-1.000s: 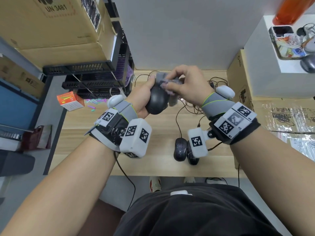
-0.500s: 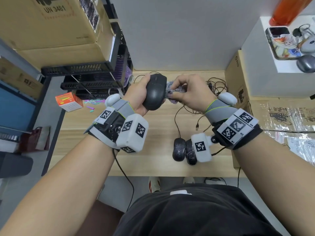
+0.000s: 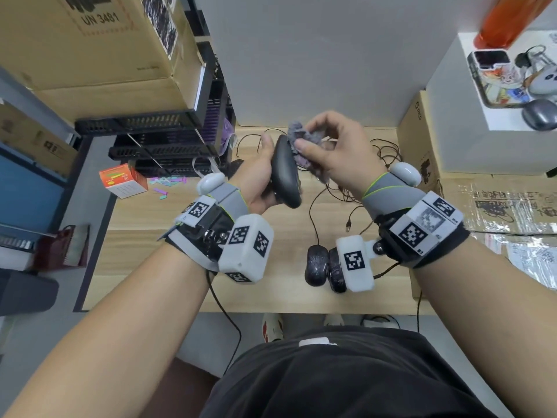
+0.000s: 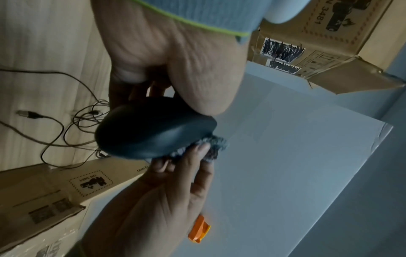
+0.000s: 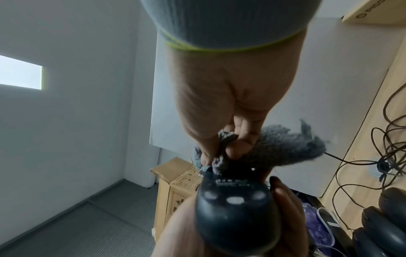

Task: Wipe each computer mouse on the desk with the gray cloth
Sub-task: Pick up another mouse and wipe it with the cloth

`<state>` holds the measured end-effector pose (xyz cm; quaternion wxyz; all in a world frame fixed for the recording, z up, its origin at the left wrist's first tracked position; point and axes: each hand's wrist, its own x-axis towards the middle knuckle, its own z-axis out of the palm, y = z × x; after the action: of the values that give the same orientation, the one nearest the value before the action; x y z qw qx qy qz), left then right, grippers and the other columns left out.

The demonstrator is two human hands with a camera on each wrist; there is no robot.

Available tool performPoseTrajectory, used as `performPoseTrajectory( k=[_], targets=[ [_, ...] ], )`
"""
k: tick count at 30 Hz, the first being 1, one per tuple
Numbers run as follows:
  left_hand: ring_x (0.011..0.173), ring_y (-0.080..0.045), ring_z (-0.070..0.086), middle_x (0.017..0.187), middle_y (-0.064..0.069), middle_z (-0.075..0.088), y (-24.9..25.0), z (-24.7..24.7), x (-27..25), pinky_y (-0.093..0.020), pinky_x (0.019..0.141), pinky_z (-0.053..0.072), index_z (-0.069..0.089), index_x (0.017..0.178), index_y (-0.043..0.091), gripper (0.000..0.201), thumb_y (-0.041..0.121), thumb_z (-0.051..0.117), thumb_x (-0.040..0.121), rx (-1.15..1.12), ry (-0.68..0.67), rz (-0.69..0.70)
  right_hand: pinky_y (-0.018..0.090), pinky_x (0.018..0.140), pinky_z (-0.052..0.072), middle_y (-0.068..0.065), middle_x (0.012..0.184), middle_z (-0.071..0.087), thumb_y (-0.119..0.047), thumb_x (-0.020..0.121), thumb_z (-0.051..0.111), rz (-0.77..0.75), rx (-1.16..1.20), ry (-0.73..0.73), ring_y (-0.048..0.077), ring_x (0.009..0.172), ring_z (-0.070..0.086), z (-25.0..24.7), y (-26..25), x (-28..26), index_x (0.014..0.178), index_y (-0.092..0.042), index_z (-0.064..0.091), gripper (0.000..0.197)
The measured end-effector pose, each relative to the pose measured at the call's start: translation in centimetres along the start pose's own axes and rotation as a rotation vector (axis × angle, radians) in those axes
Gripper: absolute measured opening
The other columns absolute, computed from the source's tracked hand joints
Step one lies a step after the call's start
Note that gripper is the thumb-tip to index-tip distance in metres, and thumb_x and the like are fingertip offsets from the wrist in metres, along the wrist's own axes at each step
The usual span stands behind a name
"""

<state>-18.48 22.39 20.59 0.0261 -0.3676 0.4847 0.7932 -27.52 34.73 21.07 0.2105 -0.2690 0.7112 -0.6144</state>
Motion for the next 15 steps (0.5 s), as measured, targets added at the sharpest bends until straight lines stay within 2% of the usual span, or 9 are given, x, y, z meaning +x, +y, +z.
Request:
performPoseTrajectory(
  k=[2,4,5,7,9,11,13,14,15],
  targets=[
    [0.088,-0.026,0.074,0.103,-0.009,0.076,0.0,0.5,-0.3,-0.043,0.084,0.059,0.068,0.114,0.012,0.081,0.072,0.017,0.097,-0.06,-0.112,0.003,0.038,0.048,0.049,0.01,0.086,0.064,-0.011,0.083,0.075,0.019,-0.007,-0.054,0.025,0.059,0.059,0.5,-0.1,-0.3,0.09,-0.018,0.059,0.019],
    [0.107,-0.029,0.071,0.117,-0.014,0.074,0.2,0.4,-0.3,-0.047,0.095,0.057,0.063,0.125,0.01,0.085,0.075,0.016,0.096,-0.11,-0.152,0.015,0.036,0.061,0.053,0.002,0.092,0.065,-0.011,0.082,0.076,0.009,-0.046,-0.105,0.018,0.068,0.06,0.2,0.1,-0.5,0.092,-0.019,0.063,0.018],
    [0.107,-0.03,0.07,0.117,-0.014,0.073,0.3,0.0,-0.2,-0.045,0.094,0.056,0.061,0.128,0.011,0.086,0.076,0.015,0.095,-0.12,-0.159,0.018,0.035,0.07,0.054,0.0,0.092,0.066,-0.01,0.081,0.077,-0.025,-0.08,-0.135,0.014,0.072,0.06,0.0,0.2,-0.6,0.092,-0.017,0.067,0.016],
    [0.09,-0.027,0.07,0.103,-0.012,0.073,0.7,-0.7,0.1,-0.038,0.076,0.058,0.063,0.123,0.012,0.087,0.078,0.015,0.093,-0.108,-0.134,0.017,0.032,0.082,0.05,0.0,0.088,0.068,-0.01,0.078,0.079,-0.11,-0.15,-0.254,0.014,0.078,0.061,-0.2,0.1,-1.0,0.088,-0.015,0.072,0.013],
    [0.086,-0.03,0.073,0.103,-0.017,0.073,0.9,-1.4,0.7,-0.038,0.065,0.059,0.064,0.121,0.004,0.093,0.08,0.019,0.092,-0.05,-0.069,0.001,0.028,0.079,0.05,-0.001,0.083,0.068,-0.007,0.076,0.08,-0.136,-0.199,-0.391,0.02,0.08,0.063,0.0,-0.4,-1.5,0.082,-0.017,0.073,0.014],
    [0.077,-0.034,0.071,0.098,-0.023,0.069,0.8,-1.5,0.8,-0.036,0.059,0.058,0.063,0.112,0.0,0.095,0.081,0.018,0.091,0.047,-0.106,0.009,0.023,0.072,0.05,-0.004,0.077,0.067,-0.003,0.075,0.08,-0.108,-0.178,-0.46,0.013,0.072,0.062,0.1,-1.0,-1.6,0.083,-0.011,0.073,0.014],
    [0.065,-0.028,0.067,0.083,-0.018,0.068,0.4,-1.4,0.6,-0.031,0.055,0.055,0.06,0.101,-0.001,0.094,0.078,0.01,0.093,0.078,-0.175,0.031,0.028,0.069,0.051,-0.003,0.08,0.066,-0.007,0.074,0.08,-0.128,-0.194,-0.347,0.007,0.07,0.057,0.2,-1.1,-0.9,0.088,-0.013,0.07,0.018],
    [0.069,-0.025,0.07,0.085,-0.015,0.072,0.2,-1.1,0.4,-0.032,0.06,0.056,0.061,0.102,0.001,0.091,0.075,0.008,0.095,0.06,-0.192,0.05,0.032,0.07,0.052,-0.001,0.087,0.065,-0.014,0.073,0.081,-0.142,-0.226,-0.232,0.005,0.07,0.055,0.3,-0.8,-0.4,0.091,-0.019,0.067,0.023],
    [0.079,-0.024,0.073,0.095,-0.014,0.075,0.0,-0.8,0.5,-0.035,0.069,0.058,0.063,0.11,0.005,0.087,0.072,0.01,0.097,0.03,-0.18,0.062,0.034,0.07,0.053,-0.003,0.093,0.062,-0.022,0.073,0.081,-0.142,-0.256,-0.119,0.003,0.069,0.053,0.3,-0.5,0.0,0.093,-0.025,0.065,0.026]
  ],
)
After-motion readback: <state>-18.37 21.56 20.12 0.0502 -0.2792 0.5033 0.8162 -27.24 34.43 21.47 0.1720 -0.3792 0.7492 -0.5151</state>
